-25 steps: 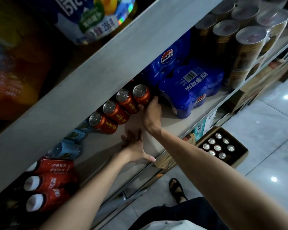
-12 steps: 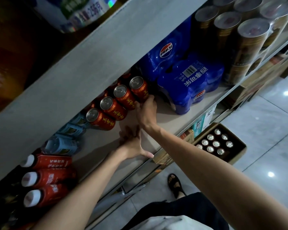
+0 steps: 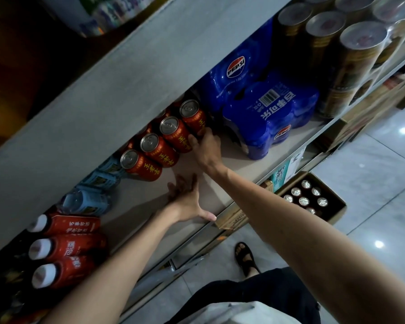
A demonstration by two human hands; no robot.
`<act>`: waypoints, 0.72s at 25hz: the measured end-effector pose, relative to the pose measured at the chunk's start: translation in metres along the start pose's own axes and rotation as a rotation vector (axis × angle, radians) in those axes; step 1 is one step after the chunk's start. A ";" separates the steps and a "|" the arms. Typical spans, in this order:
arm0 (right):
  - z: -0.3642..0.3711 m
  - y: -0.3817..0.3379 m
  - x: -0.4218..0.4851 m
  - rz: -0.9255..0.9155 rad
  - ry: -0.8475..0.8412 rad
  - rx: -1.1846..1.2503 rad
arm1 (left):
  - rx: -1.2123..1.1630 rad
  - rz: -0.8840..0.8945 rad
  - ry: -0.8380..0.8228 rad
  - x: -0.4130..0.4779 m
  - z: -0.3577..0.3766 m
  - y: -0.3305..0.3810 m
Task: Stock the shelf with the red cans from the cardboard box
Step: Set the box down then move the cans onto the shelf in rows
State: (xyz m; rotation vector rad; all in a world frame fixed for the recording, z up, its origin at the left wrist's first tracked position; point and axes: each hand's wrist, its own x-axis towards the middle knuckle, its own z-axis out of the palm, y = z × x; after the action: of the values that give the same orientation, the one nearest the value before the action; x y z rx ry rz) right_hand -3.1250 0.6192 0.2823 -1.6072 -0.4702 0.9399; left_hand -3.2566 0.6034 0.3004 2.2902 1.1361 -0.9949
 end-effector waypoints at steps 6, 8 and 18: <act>-0.024 -0.008 -0.018 -0.035 -0.152 -0.132 | 0.030 -0.036 -0.026 0.003 -0.002 -0.003; -0.044 -0.010 -0.041 -0.037 -0.209 -0.195 | -0.005 -0.041 -0.015 0.001 -0.003 -0.002; -0.239 0.057 -0.147 0.182 0.127 -0.151 | -0.362 0.503 0.484 -0.054 0.000 0.147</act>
State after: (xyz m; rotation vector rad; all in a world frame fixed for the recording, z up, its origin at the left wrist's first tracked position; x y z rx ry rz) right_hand -3.0367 0.3464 0.2806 -1.8589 -0.3161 0.9479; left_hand -3.1604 0.4878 0.3458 2.3786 0.7470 -0.0397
